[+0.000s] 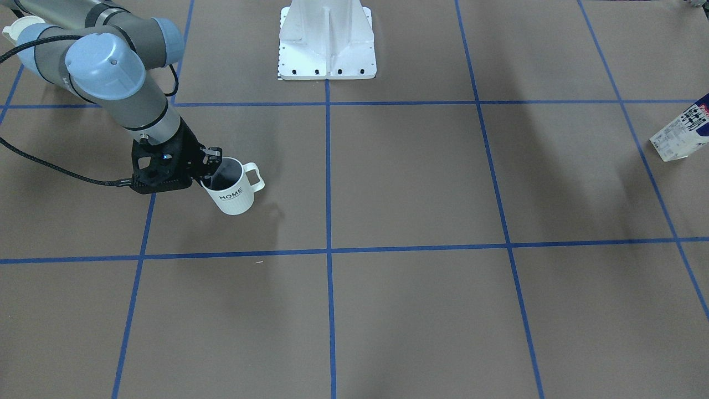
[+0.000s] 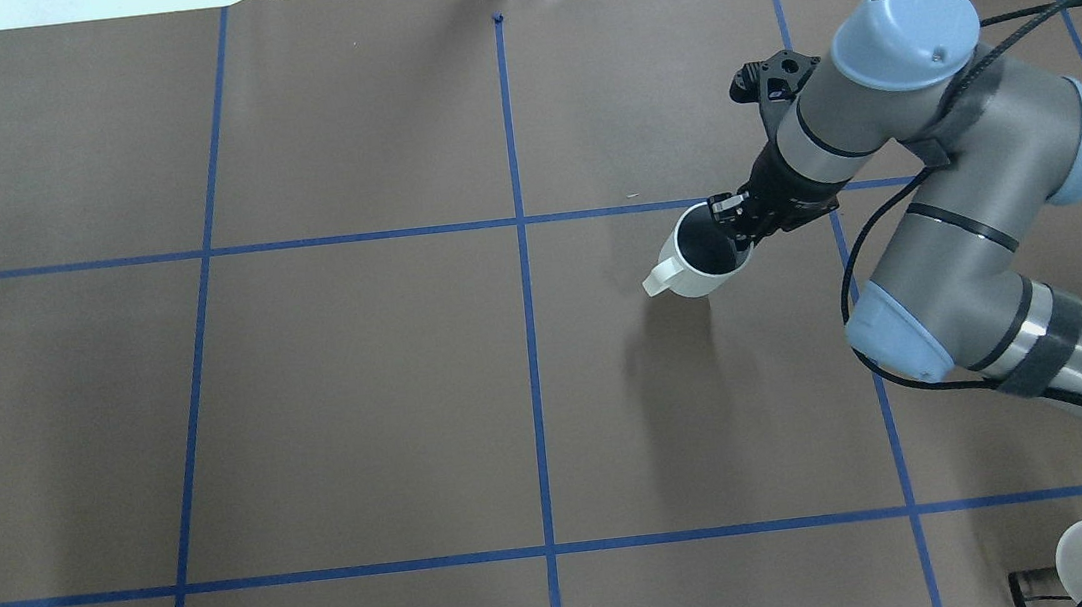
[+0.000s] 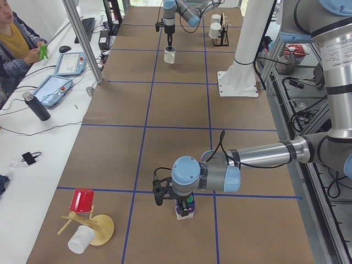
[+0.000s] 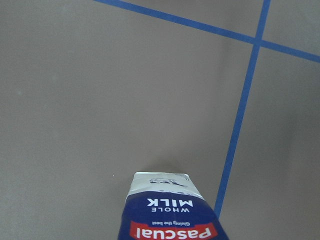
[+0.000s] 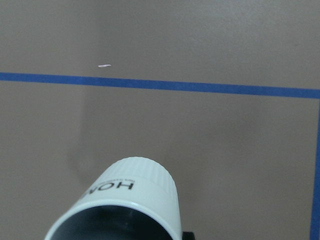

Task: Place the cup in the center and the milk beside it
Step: 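Carry the white mug with the right gripper toward the table center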

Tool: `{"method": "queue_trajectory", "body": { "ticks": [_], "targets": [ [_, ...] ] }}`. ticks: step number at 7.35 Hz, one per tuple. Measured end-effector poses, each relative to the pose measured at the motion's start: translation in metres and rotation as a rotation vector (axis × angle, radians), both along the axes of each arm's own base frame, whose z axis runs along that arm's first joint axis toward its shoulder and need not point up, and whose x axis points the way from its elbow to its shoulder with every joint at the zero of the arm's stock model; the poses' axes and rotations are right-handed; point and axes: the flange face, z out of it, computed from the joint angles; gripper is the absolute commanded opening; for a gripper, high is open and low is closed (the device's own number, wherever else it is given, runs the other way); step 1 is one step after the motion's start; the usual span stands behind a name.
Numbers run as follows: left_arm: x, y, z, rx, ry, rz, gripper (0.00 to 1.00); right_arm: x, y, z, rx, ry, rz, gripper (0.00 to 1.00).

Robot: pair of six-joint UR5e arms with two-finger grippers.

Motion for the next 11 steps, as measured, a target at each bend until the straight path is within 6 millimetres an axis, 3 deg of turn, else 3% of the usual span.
{"method": "queue_trajectory", "body": {
  "ticks": [2,4,7,9,11],
  "targets": [
    [0.001,-0.001,0.0,-0.002,0.0,0.002,0.83,-0.03,-0.028,-0.03,0.005,-0.009,0.011,0.0],
    [0.005,-0.001,0.0,-0.004,0.003,0.01,0.93,-0.055,-0.053,-0.057,0.013,-0.004,0.029,0.0],
    [0.007,-0.001,0.001,-0.004,0.006,0.017,0.91,-0.068,-0.068,-0.075,0.024,0.003,0.048,0.0],
    [0.008,0.002,0.002,-0.008,0.006,0.02,0.54,-0.08,-0.08,-0.084,0.022,0.009,0.053,0.0],
    [0.008,0.004,0.003,-0.011,0.007,0.02,0.51,-0.098,-0.088,-0.082,0.035,-0.01,0.058,0.0]
  ]
}}
